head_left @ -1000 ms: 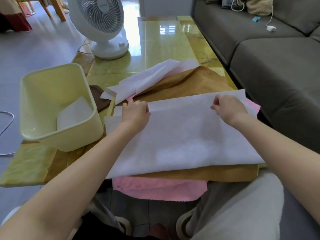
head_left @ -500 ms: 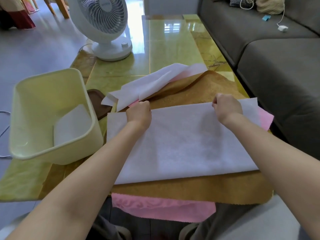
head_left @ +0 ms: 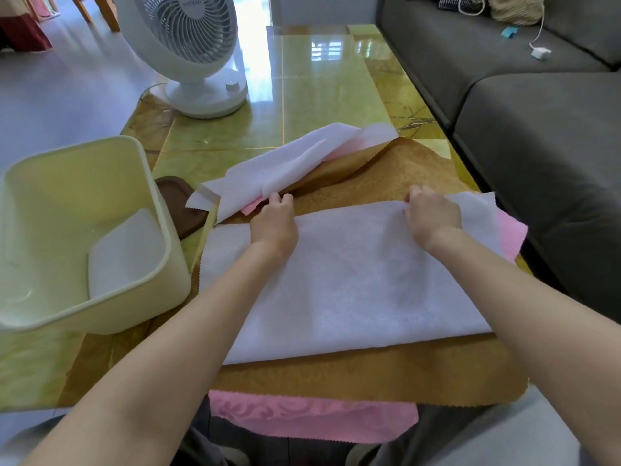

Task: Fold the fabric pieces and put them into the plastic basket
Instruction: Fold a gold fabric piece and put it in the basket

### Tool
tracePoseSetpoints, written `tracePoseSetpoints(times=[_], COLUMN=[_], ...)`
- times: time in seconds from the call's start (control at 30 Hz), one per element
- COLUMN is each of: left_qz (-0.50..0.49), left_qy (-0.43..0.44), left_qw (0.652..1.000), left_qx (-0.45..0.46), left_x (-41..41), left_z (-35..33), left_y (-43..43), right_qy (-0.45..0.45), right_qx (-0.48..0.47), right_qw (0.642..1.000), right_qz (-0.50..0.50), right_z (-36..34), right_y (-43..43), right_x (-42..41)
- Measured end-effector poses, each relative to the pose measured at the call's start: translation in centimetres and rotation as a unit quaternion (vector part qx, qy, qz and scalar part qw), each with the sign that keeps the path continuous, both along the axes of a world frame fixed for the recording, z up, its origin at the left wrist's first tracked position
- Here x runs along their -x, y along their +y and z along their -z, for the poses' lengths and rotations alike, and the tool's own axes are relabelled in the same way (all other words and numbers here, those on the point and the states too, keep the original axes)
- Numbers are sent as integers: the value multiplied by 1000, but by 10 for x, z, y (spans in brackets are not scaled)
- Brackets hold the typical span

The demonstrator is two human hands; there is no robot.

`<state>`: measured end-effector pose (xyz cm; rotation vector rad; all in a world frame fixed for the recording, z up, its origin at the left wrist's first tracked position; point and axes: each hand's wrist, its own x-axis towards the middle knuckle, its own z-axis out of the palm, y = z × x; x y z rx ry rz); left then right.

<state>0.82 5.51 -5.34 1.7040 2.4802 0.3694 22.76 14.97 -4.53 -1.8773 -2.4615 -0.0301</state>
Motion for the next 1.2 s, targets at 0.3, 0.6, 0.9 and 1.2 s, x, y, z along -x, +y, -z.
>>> tracePoseSetpoints(times=[0.3, 0.6, 0.9, 1.2], left_qz=[80, 108, 169, 167], left_qy=[-24, -30, -64, -5], left_qw=[996, 993, 981, 986], left_qx=[27, 26, 74, 16], left_x=[-41, -59, -78, -94], left_z=[1, 7, 4, 31], left_y=[7, 6, -4, -86], right_qy=[-78, -49, 55, 130], right_qx=[5, -13, 33, 111], right_qw=[991, 990, 997, 971], right_qz=[105, 134, 33, -165], right_z=[-21, -33, -19, 25], right_y=[10, 9, -33, -157], right_x=[-39, -51, -26, 11])
